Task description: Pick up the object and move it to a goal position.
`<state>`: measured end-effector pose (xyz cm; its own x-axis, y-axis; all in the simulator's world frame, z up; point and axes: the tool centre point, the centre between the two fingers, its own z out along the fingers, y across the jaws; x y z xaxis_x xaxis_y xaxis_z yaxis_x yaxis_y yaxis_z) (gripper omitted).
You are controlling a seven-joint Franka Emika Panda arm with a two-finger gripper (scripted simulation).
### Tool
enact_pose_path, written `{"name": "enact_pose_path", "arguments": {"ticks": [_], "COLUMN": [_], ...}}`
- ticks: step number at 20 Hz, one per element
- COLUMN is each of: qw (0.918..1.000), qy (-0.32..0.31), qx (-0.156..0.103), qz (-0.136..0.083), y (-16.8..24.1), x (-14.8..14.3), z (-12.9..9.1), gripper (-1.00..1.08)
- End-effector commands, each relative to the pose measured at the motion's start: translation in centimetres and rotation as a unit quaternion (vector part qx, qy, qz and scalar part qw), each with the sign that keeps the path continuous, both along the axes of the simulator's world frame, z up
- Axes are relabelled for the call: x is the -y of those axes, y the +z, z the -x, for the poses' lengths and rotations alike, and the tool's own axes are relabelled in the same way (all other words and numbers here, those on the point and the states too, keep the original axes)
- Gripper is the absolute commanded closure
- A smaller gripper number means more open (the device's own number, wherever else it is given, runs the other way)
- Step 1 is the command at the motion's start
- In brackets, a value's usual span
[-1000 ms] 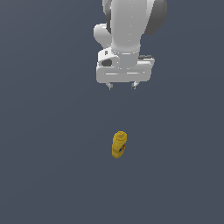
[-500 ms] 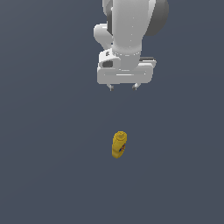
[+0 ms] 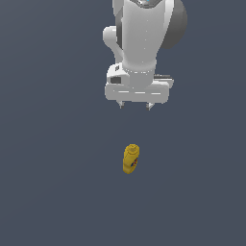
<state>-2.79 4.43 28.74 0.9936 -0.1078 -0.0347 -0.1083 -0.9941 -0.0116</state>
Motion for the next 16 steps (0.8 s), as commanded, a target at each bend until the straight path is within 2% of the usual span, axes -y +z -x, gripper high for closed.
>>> {"name": "enact_pose_path", "arguments": {"ticks": [1, 9, 16], "qw": [0.9996, 0.9913, 0.9807], "qy": [-0.027, -0.132, -0.195], "qx": [0.001, 0.007, 0.012], "qz": [0.001, 0.005, 0.009], "y": [-0.6, -3.3, -5.5], "x": [0.1, 0.5, 0.7], "z": [-1.4, -6.7, -9.7], "gripper": [-0.92, -0.92, -0.92]}}
